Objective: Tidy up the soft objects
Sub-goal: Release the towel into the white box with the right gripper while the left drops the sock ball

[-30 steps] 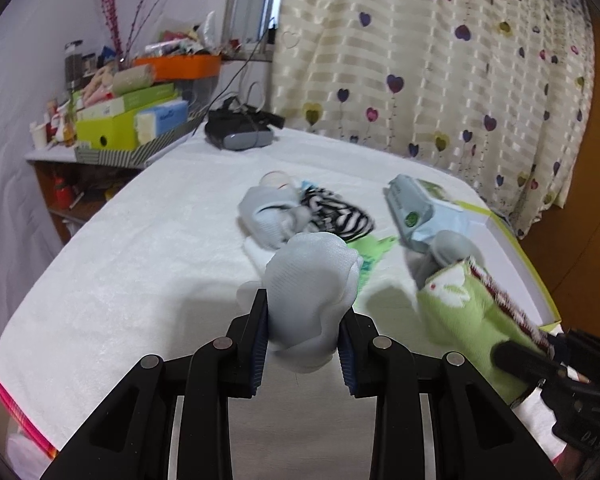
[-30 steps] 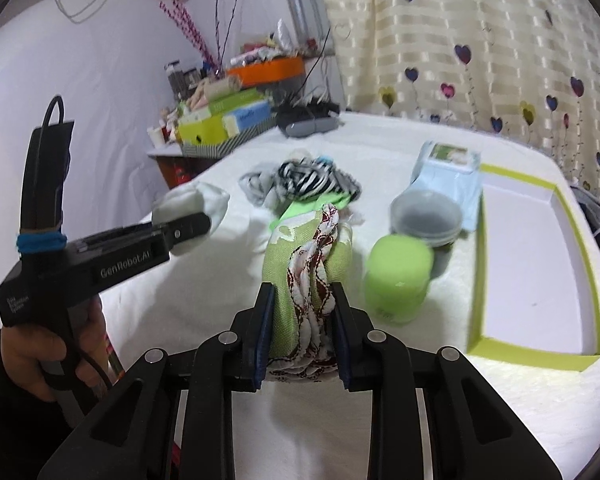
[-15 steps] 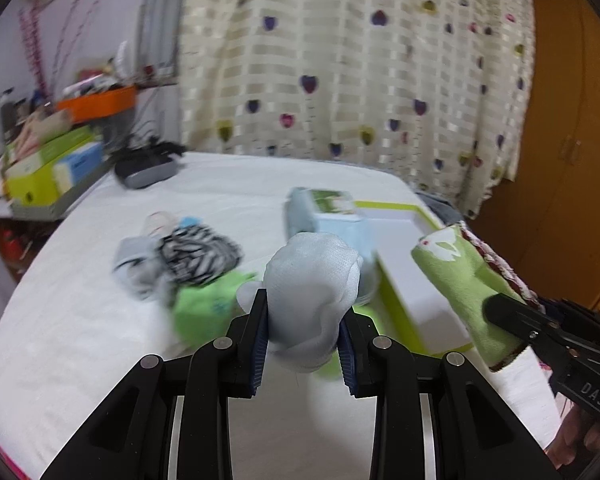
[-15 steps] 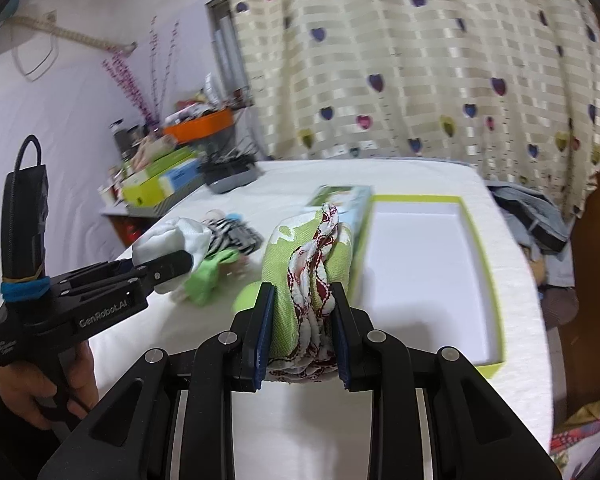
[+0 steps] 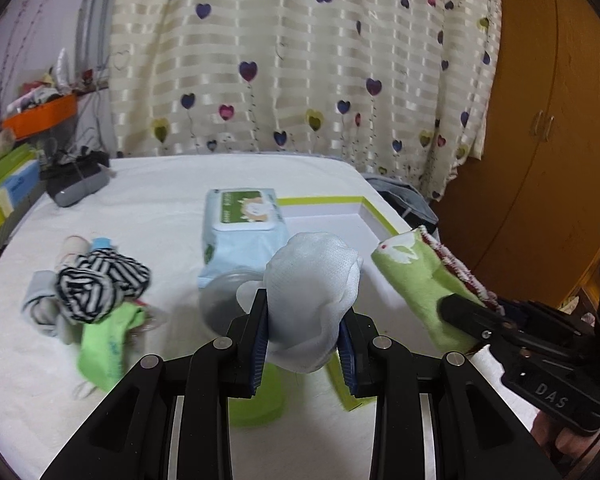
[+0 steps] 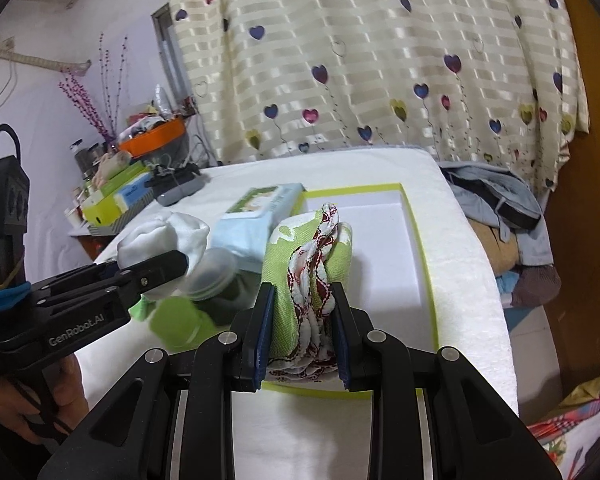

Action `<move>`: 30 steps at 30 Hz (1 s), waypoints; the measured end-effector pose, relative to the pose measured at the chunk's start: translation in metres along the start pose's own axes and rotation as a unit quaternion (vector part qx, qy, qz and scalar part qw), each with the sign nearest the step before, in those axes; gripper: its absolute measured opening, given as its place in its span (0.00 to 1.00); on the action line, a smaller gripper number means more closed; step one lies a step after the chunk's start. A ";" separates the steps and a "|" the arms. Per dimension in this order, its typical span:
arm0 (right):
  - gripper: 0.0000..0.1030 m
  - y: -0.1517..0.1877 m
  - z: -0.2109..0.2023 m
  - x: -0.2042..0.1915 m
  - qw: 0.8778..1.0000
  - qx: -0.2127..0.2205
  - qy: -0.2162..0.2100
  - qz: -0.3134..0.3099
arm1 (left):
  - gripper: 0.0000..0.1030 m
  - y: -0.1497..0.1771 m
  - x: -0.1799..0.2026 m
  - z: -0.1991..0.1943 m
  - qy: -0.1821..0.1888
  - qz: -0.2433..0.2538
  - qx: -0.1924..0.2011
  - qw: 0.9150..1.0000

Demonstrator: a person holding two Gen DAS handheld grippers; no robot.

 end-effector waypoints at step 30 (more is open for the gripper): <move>0.48 0.014 0.024 0.056 0.997 -0.031 0.063 0.014 | 0.38 0.026 0.053 0.082 0.055 0.026 -0.088 0.994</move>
Point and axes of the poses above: each gripper's, at about its wrist camera, not at the fingertips, and z roughly the way its jaws point, x to its right, y to its underside, the point moved 7 cm from there along z, roughly the way its jaws point, and after that the axes turned 4 degrees about -z, right-handed, at the moved point
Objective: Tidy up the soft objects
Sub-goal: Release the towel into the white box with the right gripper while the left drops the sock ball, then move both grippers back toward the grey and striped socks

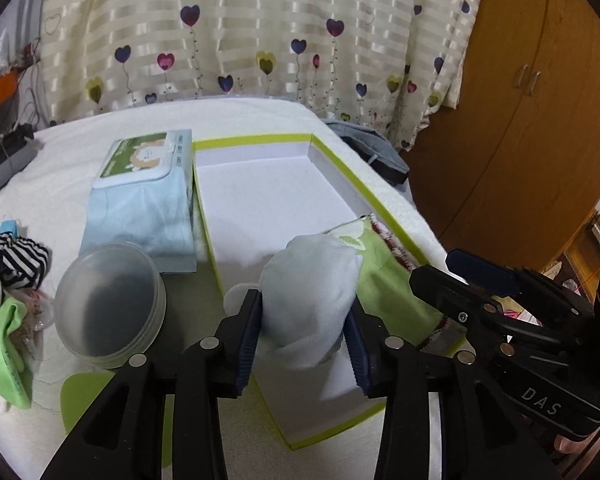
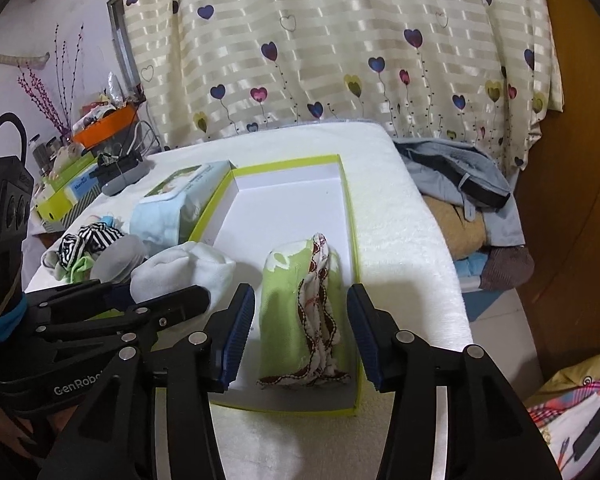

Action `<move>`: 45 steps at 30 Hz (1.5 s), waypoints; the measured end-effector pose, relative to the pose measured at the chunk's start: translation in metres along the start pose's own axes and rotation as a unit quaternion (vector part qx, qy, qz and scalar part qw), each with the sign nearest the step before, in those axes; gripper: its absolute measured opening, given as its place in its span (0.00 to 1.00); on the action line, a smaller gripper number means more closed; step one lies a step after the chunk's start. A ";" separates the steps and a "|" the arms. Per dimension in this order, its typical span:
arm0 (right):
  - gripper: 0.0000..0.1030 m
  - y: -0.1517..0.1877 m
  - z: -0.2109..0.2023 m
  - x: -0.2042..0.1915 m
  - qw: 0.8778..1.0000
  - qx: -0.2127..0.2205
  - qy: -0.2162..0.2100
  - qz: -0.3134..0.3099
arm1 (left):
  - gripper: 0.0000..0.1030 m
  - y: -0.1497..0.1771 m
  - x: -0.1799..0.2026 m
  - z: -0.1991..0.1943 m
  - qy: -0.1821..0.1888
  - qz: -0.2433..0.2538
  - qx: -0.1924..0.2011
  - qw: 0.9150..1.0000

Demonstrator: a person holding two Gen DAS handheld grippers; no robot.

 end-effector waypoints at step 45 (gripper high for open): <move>0.54 0.002 -0.084 -0.119 0.992 0.067 -0.080 -0.076 | 0.38 0.036 -0.079 -0.150 -0.054 -0.052 0.109 0.991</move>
Point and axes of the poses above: each gripper's, at about its wrist camera, not at the fingertips, and z roughly the way its jaws point, x to its right, y to its underside, the point moved 7 cm from there along z, roughly the way its jaws point, and after that the axes turned 4 degrees about -z, right-handed, at the moved point
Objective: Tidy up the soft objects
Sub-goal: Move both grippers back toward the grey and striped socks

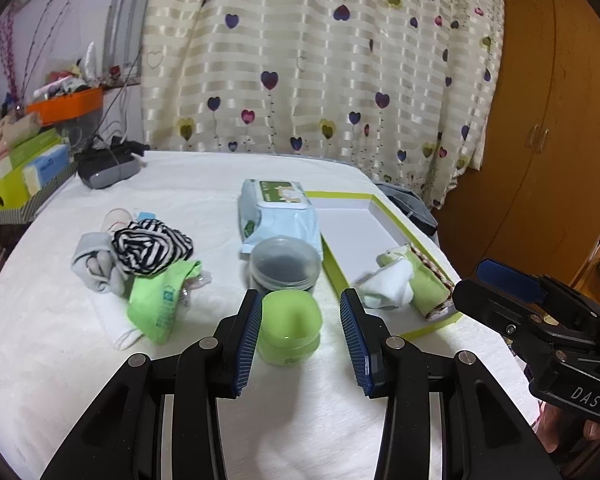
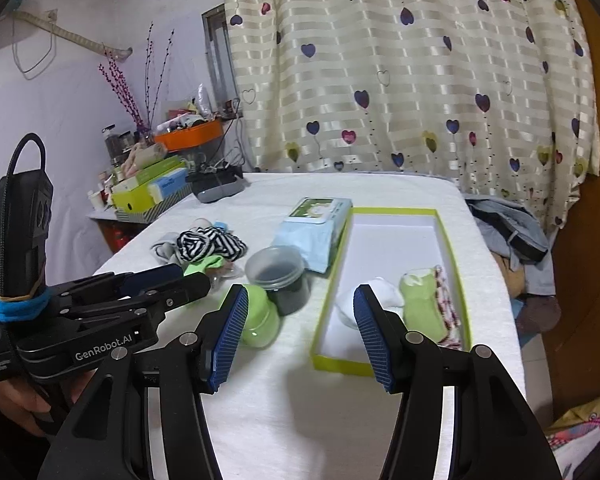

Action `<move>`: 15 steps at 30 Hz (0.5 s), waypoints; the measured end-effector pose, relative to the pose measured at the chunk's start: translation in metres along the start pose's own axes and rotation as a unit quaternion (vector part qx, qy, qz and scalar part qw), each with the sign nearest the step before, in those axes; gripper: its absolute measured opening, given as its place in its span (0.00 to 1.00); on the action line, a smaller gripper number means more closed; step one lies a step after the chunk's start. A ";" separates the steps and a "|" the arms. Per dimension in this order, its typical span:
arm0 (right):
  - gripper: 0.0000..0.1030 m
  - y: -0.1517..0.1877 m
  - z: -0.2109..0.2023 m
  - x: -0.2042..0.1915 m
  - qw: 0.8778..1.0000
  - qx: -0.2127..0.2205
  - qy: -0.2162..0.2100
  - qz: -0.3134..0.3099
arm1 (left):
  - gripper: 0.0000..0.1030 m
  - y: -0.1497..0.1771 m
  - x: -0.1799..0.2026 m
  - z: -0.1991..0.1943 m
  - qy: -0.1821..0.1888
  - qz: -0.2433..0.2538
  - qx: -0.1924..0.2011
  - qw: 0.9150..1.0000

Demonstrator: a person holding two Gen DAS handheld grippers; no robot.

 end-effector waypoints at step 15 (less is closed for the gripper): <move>0.54 -0.006 0.030 -0.039 0.999 -0.020 -0.035 -0.023 | 0.38 0.006 -0.059 0.000 -0.027 -0.053 -0.001 0.998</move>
Point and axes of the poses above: each gripper's, at about its wrist camera, not at the fingertips, and z roughly the way its jaws point, x to its right, y to its underside, the point moved 7 cm from there along z, roughly the way its jaws point, and after that the axes turned 4 degrees about -z, right-handed, at the moved point
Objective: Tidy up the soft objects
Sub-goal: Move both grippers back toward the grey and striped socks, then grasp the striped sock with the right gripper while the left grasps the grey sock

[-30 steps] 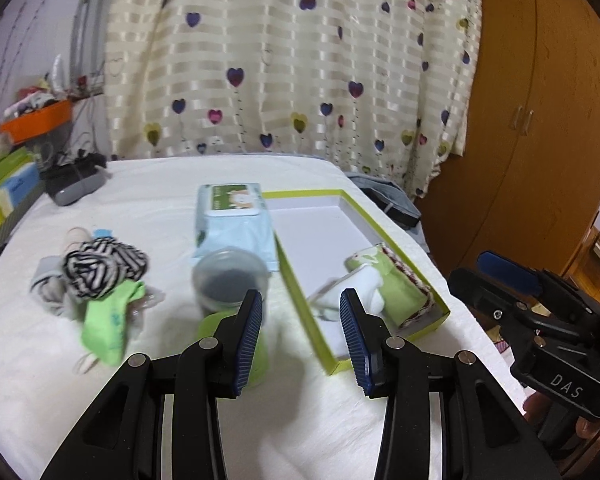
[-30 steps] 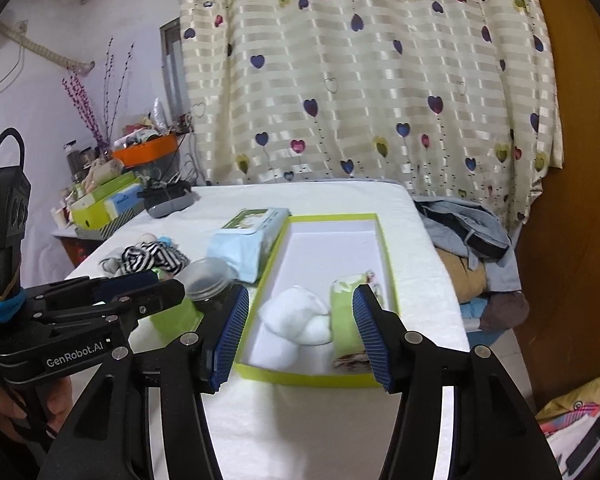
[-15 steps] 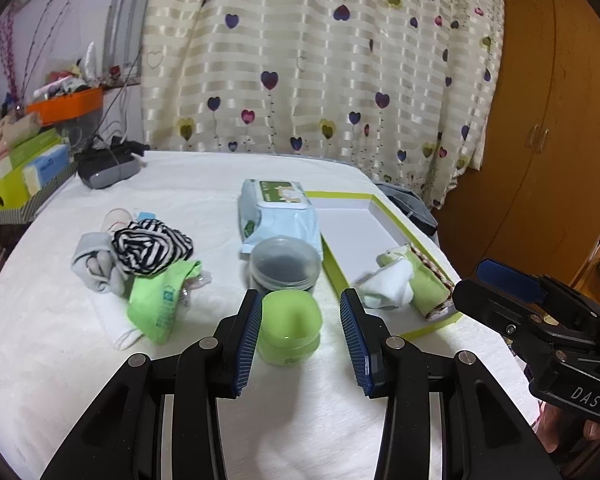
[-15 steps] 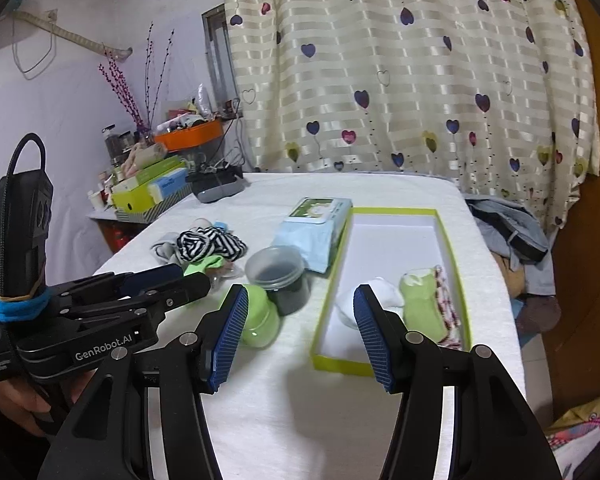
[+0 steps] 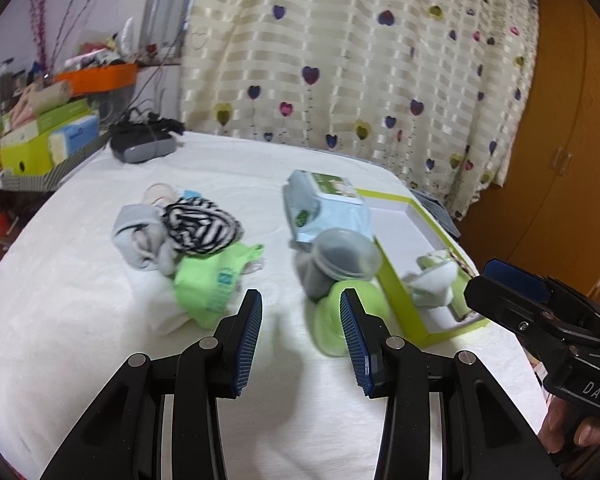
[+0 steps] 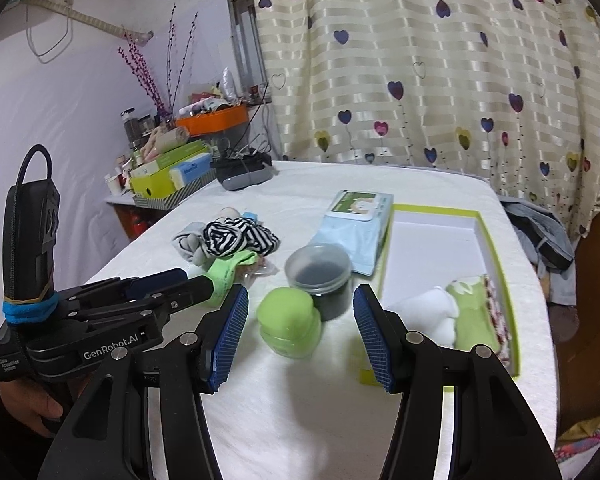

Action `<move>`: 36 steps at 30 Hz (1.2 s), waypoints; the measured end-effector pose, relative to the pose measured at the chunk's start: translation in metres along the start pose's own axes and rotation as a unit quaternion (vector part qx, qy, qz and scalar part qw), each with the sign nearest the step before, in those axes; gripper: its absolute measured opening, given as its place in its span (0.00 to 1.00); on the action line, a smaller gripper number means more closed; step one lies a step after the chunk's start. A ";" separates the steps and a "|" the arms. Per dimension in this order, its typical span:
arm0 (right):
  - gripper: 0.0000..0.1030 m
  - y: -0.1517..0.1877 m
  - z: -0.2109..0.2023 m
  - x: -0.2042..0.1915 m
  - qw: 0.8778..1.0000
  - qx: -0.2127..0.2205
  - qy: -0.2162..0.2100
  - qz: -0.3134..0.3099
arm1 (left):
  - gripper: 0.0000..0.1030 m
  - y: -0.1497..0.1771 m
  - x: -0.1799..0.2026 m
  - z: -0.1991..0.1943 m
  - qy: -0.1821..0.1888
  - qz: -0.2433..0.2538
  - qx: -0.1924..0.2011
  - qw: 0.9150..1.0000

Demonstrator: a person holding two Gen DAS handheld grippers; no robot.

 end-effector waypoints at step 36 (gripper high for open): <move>0.54 -0.021 0.131 -0.086 0.993 -0.090 -0.048 -0.067 | 0.42 -0.008 -0.147 0.005 -0.065 -0.121 0.014 0.990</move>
Point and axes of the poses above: each gripper's, at about its wrist camera, not at the fingertips, and z roughly the way its jaws point, x to its right, y to its underside, the point moved 7 cm from there along z, roughly the way its jaws point, and after that the axes turned 4 degrees about -z, right-handed, at the moved point
